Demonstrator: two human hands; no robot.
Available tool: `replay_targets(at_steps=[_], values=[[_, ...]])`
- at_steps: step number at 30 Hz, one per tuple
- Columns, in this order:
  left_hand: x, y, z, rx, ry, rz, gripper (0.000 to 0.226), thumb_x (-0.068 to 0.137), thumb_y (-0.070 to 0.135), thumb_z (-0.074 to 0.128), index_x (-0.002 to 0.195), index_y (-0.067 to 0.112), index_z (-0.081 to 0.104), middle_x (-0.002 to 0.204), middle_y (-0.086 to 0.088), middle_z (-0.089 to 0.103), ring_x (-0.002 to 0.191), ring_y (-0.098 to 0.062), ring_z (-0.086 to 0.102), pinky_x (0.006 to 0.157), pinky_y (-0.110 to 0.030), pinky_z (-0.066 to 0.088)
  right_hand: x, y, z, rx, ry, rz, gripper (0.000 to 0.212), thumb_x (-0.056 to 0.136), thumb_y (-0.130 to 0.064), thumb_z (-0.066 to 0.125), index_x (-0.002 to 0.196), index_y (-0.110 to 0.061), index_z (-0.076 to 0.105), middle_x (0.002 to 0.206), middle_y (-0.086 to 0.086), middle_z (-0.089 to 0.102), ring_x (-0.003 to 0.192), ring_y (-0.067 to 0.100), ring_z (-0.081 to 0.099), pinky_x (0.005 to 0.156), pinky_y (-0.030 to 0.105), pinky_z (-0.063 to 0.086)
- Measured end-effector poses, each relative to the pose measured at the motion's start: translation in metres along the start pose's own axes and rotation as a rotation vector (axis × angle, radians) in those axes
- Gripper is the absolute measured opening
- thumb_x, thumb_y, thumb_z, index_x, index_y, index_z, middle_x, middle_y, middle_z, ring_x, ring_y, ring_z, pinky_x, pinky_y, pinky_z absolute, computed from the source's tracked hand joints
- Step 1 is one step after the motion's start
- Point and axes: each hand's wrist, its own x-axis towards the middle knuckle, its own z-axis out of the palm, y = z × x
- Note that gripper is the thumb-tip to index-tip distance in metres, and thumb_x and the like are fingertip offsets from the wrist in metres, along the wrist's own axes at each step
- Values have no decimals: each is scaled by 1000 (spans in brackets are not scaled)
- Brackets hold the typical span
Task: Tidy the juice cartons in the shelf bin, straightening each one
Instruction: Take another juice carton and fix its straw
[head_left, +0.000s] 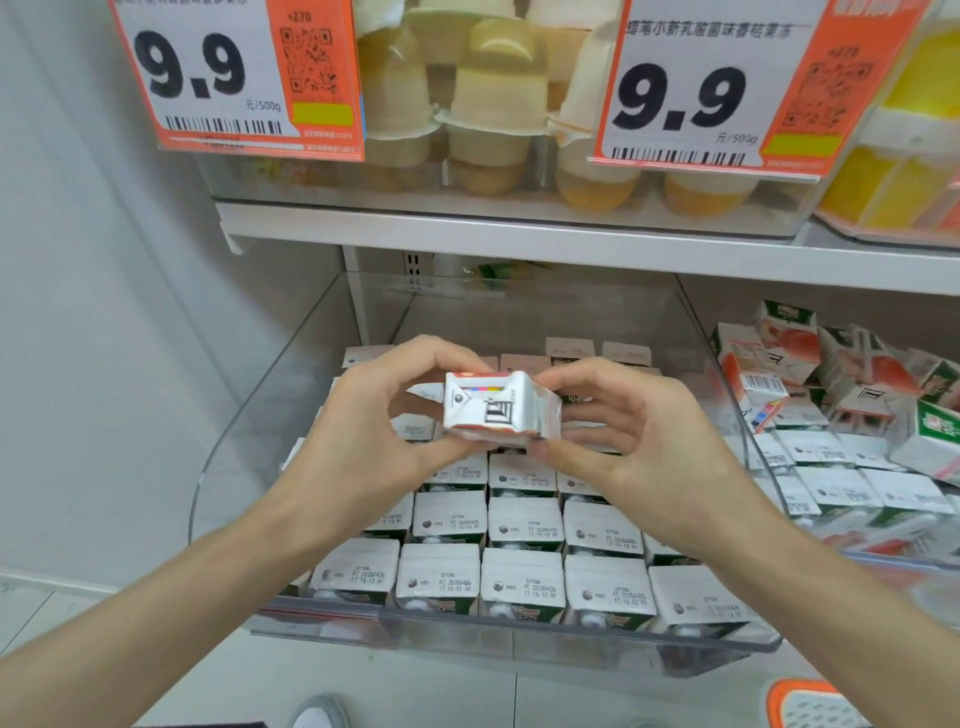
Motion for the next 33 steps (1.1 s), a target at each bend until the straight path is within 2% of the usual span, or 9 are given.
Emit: replay_targets(at_steps=[4, 8, 11, 16, 18, 20, 24, 28, 33], values=[[-1, -3, 0, 23, -13, 55, 36, 84, 13, 87, 115, 24, 73, 112, 17, 75, 115, -19, 70, 97, -32, 56, 1, 4, 0, -78, -14, -12, 42, 89, -13, 84, 118, -41, 71, 121, -22, 73, 114, 2, 69, 96, 30, 60], [0, -6, -2, 80, -4, 109, 40, 86, 13, 87, 121, 25, 73, 116, 13, 75, 115, -22, 69, 96, -36, 55, -2, 1, -1, -104, -15, -81, 51, 85, -35, 85, 130, -48, 66, 131, -24, 68, 122, 5, 64, 97, 31, 57], [0, -9, 0, 136, -10, 146, 43, 84, 10, 86, 122, 25, 74, 116, 9, 73, 115, -18, 66, 95, -24, 50, -2, -3, 0, -109, 27, -155, 48, 81, -45, 83, 127, -49, 69, 125, -16, 68, 112, 12, 65, 90, 29, 57], [0, -8, -1, 156, -49, 102, 51, 86, 19, 85, 133, 32, 68, 122, 17, 68, 121, -10, 62, 97, -15, 45, 0, -4, 1, 128, 67, -139, 43, 74, -27, 87, 116, -33, 78, 115, -6, 77, 104, 14, 75, 93, 27, 60], [1, -11, -5, 175, -91, 48, 57, 86, 20, 86, 136, 36, 63, 127, 23, 66, 125, -6, 61, 101, -18, 47, -1, -5, 0, 196, 81, -120, 43, 72, -21, 87, 113, -29, 78, 111, -9, 79, 103, 11, 76, 92, 23, 60], [2, -15, -10, 172, -64, 2, 46, 87, 19, 86, 127, 35, 68, 125, 26, 70, 122, -4, 65, 103, -24, 51, -2, -7, 0, 236, 77, -93, 42, 73, -13, 87, 112, -26, 78, 110, -13, 79, 100, 8, 75, 88, 18, 59], [4, -16, -17, 157, -2, -27, 40, 84, 19, 88, 120, 32, 75, 121, 20, 73, 116, -9, 70, 101, -36, 57, -1, -5, -2, 220, 34, -21, 45, 81, -1, 85, 115, -29, 76, 118, -17, 75, 103, 6, 76, 90, 17, 59], [2, -14, -19, 159, 50, 25, 40, 80, 19, 88, 118, 31, 78, 119, 16, 74, 116, -13, 69, 97, -36, 58, 0, 0, -2, 84, -73, 60, 51, 84, -14, 88, 122, -42, 70, 125, -17, 73, 109, 6, 74, 96, 26, 60], [-2, -7, -16, 142, 85, 72, 42, 81, 17, 88, 120, 28, 78, 118, 14, 73, 117, -13, 68, 98, -30, 56, 2, 5, -1, -168, -15, -6, 47, 85, -45, 81, 130, -49, 66, 130, -27, 67, 123, 2, 65, 103, 35, 57]])
